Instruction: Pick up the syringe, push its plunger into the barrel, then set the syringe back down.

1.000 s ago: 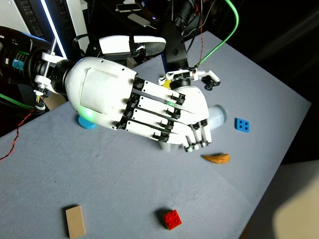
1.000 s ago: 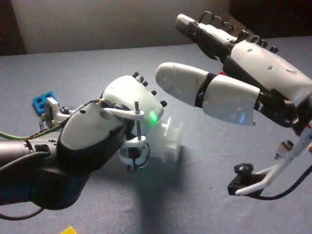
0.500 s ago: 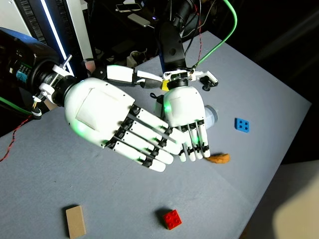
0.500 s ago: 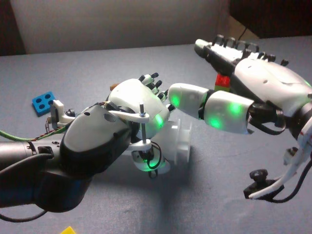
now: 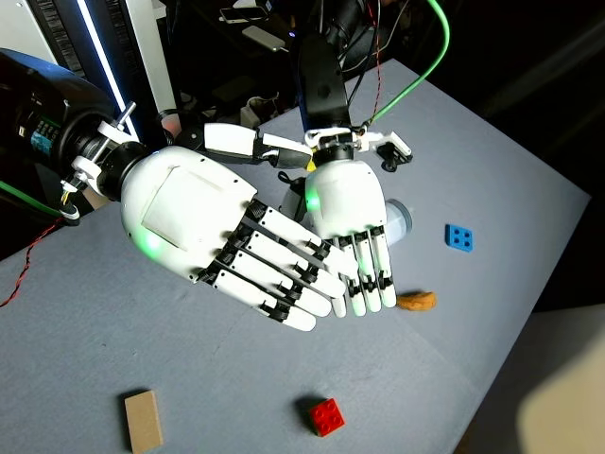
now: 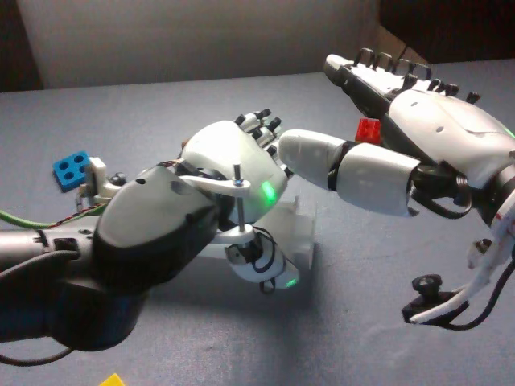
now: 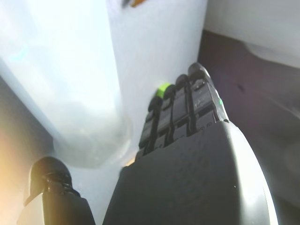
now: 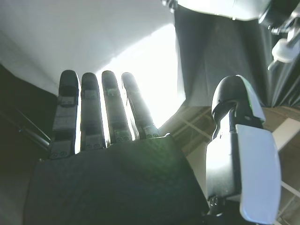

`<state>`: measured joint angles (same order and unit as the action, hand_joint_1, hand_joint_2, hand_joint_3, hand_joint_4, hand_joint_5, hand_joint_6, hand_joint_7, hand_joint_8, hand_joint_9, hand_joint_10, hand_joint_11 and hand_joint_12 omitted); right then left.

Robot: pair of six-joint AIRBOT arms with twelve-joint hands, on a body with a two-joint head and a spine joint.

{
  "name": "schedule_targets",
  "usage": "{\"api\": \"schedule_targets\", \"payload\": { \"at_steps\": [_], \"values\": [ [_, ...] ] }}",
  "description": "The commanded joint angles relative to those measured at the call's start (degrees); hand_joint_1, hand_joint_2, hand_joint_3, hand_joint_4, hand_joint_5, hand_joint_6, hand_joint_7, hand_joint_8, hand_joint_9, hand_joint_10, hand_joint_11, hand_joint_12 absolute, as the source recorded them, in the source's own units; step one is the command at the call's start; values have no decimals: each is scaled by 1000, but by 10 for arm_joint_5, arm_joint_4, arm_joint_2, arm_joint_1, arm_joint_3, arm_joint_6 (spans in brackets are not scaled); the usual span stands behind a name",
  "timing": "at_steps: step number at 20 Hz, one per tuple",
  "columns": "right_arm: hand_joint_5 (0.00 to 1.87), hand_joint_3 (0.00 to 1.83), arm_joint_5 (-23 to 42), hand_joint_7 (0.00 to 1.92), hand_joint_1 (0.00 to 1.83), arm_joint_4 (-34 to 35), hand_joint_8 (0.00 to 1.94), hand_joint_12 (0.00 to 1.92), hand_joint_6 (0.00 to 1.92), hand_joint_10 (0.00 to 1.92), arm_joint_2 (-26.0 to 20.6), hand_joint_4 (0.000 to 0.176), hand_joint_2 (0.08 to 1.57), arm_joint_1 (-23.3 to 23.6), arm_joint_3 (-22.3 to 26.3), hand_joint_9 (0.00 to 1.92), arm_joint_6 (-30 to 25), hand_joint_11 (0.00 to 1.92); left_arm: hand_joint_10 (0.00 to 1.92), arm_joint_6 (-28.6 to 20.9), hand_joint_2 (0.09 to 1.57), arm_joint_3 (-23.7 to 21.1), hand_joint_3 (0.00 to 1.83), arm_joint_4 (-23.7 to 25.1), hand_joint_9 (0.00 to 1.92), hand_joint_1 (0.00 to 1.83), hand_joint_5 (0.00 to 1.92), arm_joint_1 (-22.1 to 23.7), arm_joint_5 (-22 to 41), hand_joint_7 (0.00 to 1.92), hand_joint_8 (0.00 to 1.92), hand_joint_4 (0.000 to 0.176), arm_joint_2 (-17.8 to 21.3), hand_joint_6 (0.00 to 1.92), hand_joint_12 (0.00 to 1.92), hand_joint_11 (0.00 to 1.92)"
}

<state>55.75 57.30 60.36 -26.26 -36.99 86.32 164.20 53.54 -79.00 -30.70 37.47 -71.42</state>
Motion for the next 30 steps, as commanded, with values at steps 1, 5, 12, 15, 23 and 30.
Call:
{"api": "schedule_targets", "payload": {
  "at_steps": [1, 5, 12, 15, 23, 30],
  "values": [
    [80, 0, 47, 81, 55, -42, 3, 285, 4, 3, -1, 0, 1037, 5, 1, 74, 4, 0, 0, 5, 967, -5, 4, 31, 0, 166, 0, 11, 25, 0, 0, 0, 9, 0, 182, 0],
    [79, 1, 55, 84, 40, -42, 1, 354, 1, 3, 0, 0, 1041, 2, 1, 85, 8, 0, 0, 7, 978, -30, 4, 28, 2, 171, 0, 30, 28, 0, 0, 0, 51, 0, 210, 0],
    [167, 1, 71, 168, 98, -9, 10, 611, 12, 16, 6, 0, 1054, 6, 6, 170, 46, 0, 6, 17, 987, -80, 2, -53, 35, 212, 13, 69, 116, 17, 4, 0, 116, 3, 261, 0],
    [307, 3, 69, 301, 132, -6, 7, 878, 10, 14, 6, 0, 1082, 5, 6, 299, 50, 0, 13, 36, 1000, -93, 1, -121, 148, 238, 78, 83, 146, 132, 11, 0, 129, 6, 479, 0],
    [653, 4, 60, 745, 284, -6, 1504, 1868, 1357, 1663, 3, 0, 1275, 4, 6, 757, 56, 732, 1263, 56, 1299, -126, 6, -218, 862, 485, 830, 127, 275, 908, 759, 0, 128, 598, 1555, 818],
    [1107, 6, 60, 1213, 437, -6, 1941, 1921, 1921, 1921, 3, 0, 1274, 4, 8, 1377, 56, 1571, 1921, 53, 1320, -143, 3, -222, 1210, 501, 1180, 115, 290, 1175, 1921, 0, 128, 1920, 1921, 1257]
  ]
}}
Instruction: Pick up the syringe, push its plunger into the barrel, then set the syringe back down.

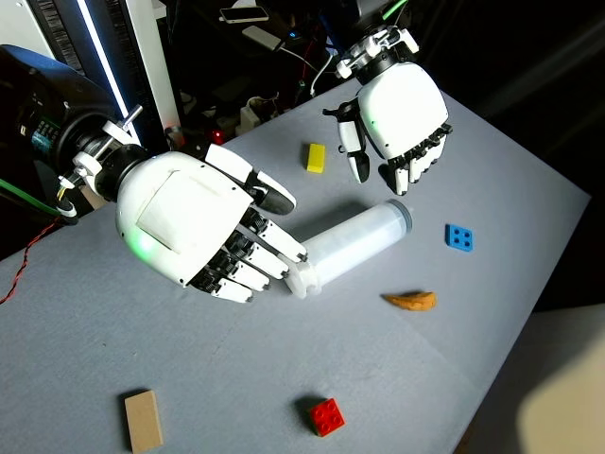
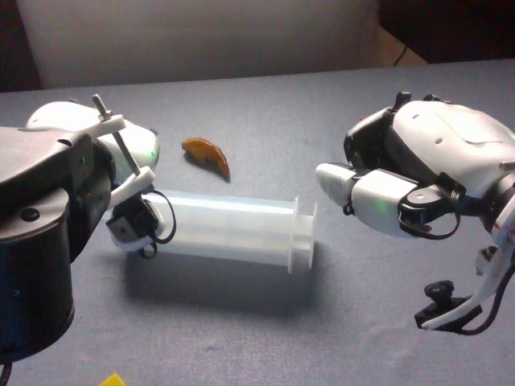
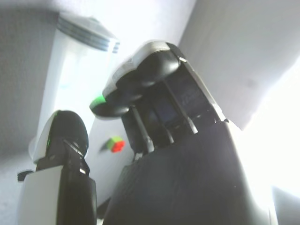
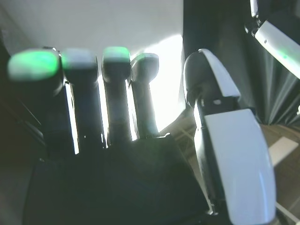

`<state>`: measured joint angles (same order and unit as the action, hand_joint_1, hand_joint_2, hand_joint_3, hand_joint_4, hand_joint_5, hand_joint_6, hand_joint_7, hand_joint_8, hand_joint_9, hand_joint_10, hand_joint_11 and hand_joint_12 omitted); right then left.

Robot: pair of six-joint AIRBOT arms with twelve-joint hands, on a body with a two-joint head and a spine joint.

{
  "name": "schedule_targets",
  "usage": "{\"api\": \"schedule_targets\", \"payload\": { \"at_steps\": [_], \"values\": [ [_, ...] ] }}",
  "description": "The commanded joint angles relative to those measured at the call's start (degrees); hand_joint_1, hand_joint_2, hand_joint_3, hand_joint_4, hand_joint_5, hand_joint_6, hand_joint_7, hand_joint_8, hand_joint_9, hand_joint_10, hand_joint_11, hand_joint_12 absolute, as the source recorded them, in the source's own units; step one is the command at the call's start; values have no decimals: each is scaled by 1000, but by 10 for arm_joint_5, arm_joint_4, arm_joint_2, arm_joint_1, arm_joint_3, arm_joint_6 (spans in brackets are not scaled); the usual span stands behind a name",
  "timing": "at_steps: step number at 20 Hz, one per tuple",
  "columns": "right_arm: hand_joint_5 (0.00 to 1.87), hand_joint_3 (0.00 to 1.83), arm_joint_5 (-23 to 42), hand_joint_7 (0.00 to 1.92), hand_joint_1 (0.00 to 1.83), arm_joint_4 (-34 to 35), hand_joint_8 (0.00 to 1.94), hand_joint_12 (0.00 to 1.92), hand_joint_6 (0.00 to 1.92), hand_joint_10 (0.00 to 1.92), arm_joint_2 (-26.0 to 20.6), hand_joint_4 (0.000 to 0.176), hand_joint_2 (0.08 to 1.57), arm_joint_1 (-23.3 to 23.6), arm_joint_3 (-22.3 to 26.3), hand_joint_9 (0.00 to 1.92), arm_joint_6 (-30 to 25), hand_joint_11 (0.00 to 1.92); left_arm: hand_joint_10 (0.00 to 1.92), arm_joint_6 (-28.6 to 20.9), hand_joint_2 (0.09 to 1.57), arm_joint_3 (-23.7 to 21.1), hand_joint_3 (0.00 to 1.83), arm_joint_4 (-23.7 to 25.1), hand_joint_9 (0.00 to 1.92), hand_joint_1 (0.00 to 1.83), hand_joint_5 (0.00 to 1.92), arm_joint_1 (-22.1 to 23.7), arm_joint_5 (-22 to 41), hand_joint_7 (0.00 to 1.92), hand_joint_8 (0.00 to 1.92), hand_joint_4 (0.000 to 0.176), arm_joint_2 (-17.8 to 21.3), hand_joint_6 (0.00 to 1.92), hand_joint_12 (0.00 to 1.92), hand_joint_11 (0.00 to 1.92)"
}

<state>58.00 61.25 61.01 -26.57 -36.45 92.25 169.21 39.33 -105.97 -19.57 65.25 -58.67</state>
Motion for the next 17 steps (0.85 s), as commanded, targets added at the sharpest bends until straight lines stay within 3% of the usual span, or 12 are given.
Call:
{"api": "schedule_targets", "payload": {
  "at_steps": [1, 6, 17],
  "values": [
    [1217, 9, 37, 1313, 345, -45, 1941, 1921, 1921, 1921, -3, 0, 1342, 8, 2, 1472, -3, 1660, 1921, 3, 1346, 0, 11, 48, 1315, 449, 1279, 4, 12, 1279, 1921, 0, 1, 1921, 1921, 1373],
    [1283, 13, 27, 1442, 286, -45, 1941, 1921, 1921, 1921, -4, 0, 1481, 16, 2, 1581, -10, 1763, 1921, 4, 1444, 2, 6, 57, 1478, 341, 1373, 9, 12, 1452, 1921, 0, 1, 1921, 1921, 1599],
    [1229, 0, -4, 1414, 384, -46, 1941, 1921, 1921, 1921, -19, 0, 1477, 22, 2, 1547, -31, 1712, 1921, 10, 1426, 6, 0, 57, 1437, 428, 1280, 30, 13, 1392, 1921, 0, 1, 1921, 1921, 1560]
  ]
}}
